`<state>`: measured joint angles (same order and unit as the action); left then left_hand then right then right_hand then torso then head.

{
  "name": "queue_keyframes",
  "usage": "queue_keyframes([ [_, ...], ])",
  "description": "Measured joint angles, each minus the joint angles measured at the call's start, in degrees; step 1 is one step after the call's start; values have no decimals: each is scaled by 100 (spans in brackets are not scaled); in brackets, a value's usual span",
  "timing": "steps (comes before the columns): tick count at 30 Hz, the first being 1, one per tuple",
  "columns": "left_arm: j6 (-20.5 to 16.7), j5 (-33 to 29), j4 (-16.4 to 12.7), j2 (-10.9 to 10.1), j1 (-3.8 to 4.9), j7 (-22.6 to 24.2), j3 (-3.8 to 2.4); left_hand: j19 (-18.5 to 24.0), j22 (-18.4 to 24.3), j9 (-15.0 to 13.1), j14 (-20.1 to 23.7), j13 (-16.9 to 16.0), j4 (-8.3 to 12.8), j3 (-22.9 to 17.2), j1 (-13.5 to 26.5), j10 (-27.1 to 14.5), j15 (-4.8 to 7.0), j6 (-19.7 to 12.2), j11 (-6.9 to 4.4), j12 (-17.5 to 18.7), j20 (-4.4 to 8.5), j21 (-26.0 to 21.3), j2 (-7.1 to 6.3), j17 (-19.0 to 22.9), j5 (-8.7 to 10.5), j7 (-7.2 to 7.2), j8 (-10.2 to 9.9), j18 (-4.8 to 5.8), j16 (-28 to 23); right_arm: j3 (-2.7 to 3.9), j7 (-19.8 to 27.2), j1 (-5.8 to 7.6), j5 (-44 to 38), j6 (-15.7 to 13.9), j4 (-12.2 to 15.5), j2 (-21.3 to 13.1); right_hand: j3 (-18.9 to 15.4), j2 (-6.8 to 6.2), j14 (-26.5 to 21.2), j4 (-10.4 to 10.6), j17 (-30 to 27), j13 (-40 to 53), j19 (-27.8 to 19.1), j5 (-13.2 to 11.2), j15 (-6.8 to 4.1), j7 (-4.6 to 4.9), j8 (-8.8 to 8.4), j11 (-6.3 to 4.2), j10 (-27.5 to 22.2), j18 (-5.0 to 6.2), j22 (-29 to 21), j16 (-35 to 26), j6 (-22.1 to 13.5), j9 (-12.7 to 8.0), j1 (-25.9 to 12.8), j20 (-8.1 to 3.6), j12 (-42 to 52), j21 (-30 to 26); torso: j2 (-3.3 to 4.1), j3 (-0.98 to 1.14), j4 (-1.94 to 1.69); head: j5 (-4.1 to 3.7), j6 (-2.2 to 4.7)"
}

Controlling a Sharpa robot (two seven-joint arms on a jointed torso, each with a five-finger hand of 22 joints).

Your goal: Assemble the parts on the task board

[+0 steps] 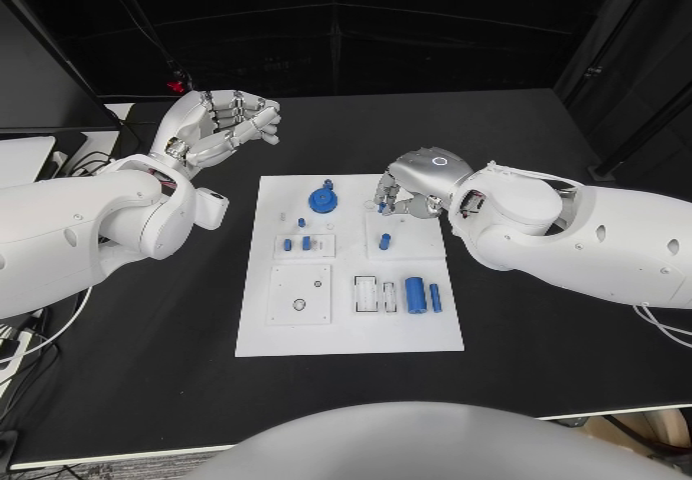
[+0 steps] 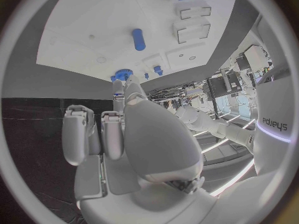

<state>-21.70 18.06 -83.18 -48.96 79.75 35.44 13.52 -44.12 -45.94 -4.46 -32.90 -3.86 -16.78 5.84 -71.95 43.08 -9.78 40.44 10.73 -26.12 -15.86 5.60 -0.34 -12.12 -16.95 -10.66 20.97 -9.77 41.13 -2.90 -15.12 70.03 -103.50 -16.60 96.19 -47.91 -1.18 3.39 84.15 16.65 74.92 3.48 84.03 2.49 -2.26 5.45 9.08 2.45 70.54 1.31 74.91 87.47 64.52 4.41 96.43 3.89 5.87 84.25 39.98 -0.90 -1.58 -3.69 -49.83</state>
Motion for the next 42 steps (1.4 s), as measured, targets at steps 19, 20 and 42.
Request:
queue_keyframes([
  [19,0,-1,6,10,0,-3,0,0,-1,0,0,1,0,0,0,-20,0,0,20,0,0,0,0,-1,1,0,0,0,0,2,258,4,235,-90,261,496,78,0,-20,1,0,0,-1,2,63,48,-67,41,41,-1,0,0,8,-15,0,43,-111,0,2,-1,4,382,-19],
  [20,0,-1,7,11,0,-3,0,0,-1,0,0,1,0,0,0,-20,0,0,20,0,0,0,0,-1,1,0,0,0,0,2,265,4,249,-66,265,523,78,-19,-20,1,0,0,-1,2,63,49,-67,41,41,0,0,0,7,-15,19,43,-111,0,2,-1,3,399,-19],
  [42,0,-2,30,45,0,-3,0,0,-2,1,0,1,0,0,0,-20,0,1,20,0,0,0,0,6,1,0,0,-1,0,-18,366,-72,418,855,92,1084,137,-61,-20,-14,-1,0,-1,2,103,79,-100,64,59,0,0,0,-25,-24,60,84,-178,-8,2,-1,9,593,-16],
])
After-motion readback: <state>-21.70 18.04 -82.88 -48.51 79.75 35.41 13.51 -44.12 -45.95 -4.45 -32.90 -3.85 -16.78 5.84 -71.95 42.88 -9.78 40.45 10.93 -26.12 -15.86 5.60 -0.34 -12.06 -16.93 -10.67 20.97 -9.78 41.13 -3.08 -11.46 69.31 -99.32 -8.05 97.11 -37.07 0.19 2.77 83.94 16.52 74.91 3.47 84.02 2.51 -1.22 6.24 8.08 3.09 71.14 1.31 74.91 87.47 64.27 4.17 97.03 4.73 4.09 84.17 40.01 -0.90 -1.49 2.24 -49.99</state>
